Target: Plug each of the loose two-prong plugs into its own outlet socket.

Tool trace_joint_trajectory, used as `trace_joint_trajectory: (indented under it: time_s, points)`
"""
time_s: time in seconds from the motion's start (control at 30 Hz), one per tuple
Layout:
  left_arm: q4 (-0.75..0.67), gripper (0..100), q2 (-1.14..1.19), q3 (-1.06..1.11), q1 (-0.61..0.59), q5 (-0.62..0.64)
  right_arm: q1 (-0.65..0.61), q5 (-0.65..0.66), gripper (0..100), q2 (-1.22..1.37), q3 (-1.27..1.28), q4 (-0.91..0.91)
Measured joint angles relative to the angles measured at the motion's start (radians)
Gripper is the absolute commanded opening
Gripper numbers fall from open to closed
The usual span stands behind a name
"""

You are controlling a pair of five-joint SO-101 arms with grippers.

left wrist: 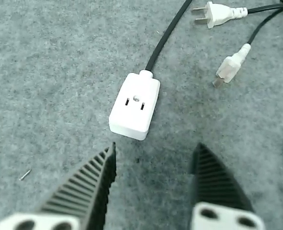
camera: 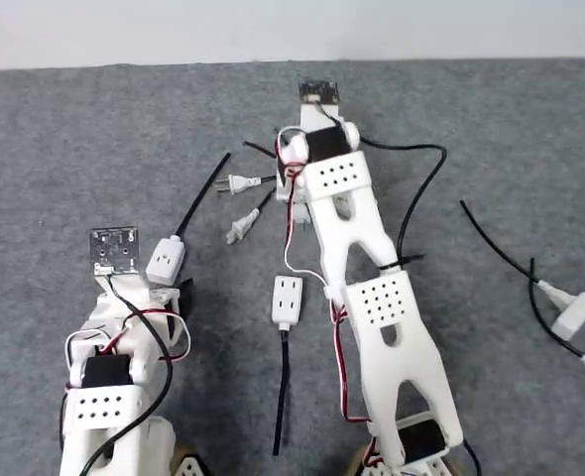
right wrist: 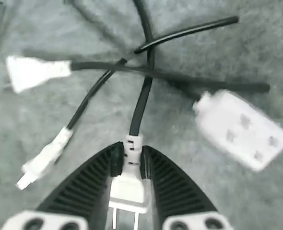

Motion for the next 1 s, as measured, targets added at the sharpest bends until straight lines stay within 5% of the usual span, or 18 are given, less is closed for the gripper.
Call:
trace_joint_trajectory:
  time_s: [0.17, 0.33, 0.57, 0.77, 1.0]
  points:
    - [0.000, 1, 0.000, 0.000, 0.029, -0.034, -0.034, 0.002, 0.7, -0.269, 0.315, 0.000]
    - [0.002, 1, 0.017, 0.000, 0.054, -0.064, -0.071, 0.002, 0.7, -0.572, 0.586, 0.000]
    - [0.041, 1, 0.385, -0.199, 0.049, -0.077, -0.087, 0.048, 0.7, -0.899, 0.775, 0.000]
    - [0.201, 1, 0.796, -0.476, 0.038, -0.285, -0.104, 0.097, 0.7, -1.108, 0.833, 0.000]
    - [0.292, 1, 0.833, -0.500, 0.133, -0.499, -0.298, 0.098, 0.7, -1.254, 1.023, -0.032]
